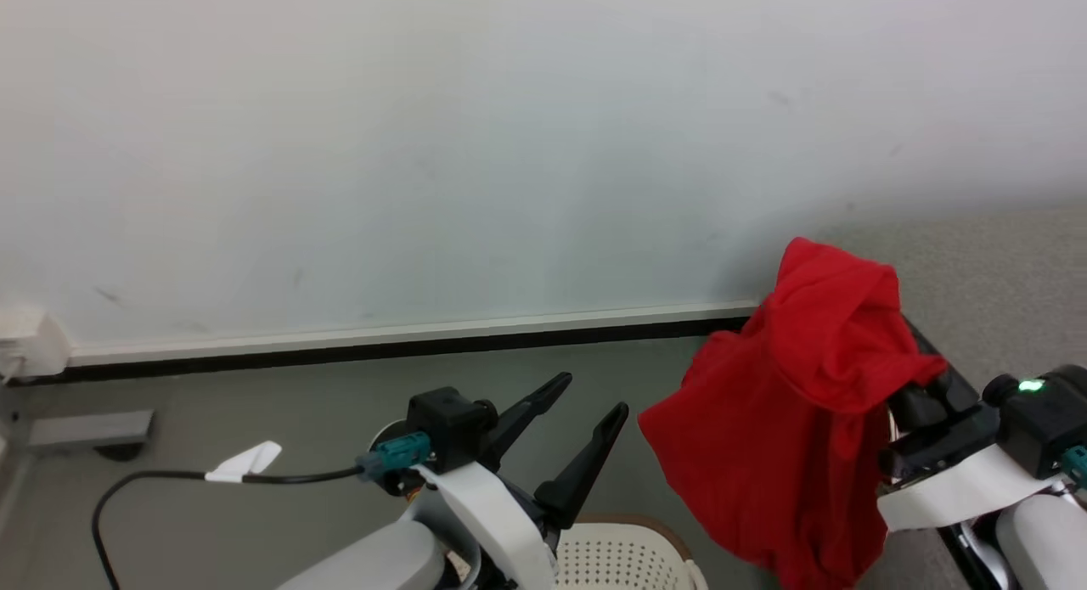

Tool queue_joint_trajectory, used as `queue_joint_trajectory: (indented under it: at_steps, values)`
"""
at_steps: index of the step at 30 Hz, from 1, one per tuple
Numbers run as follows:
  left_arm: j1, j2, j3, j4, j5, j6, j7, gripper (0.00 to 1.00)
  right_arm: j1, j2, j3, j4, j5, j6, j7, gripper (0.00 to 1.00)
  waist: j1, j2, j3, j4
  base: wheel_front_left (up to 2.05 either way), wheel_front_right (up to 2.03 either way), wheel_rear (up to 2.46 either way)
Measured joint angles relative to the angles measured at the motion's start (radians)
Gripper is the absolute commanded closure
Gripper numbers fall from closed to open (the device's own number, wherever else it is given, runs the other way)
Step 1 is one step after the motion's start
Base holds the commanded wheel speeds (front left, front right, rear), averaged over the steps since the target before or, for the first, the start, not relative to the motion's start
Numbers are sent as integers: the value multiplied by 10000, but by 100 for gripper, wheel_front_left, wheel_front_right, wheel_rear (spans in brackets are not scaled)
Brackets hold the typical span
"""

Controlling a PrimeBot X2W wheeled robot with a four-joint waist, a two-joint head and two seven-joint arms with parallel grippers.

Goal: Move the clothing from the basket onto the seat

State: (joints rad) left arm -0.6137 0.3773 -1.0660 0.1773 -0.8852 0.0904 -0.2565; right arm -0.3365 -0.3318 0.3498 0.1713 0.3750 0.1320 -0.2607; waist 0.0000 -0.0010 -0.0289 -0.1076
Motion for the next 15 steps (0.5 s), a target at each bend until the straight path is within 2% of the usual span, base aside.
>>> queue_joint_trajectory:
  at_steps: [8, 15]
  values:
    - [49, -155, 196, -81, 535, -134, -54, 0, -273, -435, -451, -642, -190, 0, 0, 100, 1, 0, 239, -1217, 0, 0, 0]
    - [84, -282, 435, -127, 984, -351, -77, 0, -259, -535, -928, -1030, -253, 0, 0, 100, 0, 1, 452, -2279, 0, 0, 0]
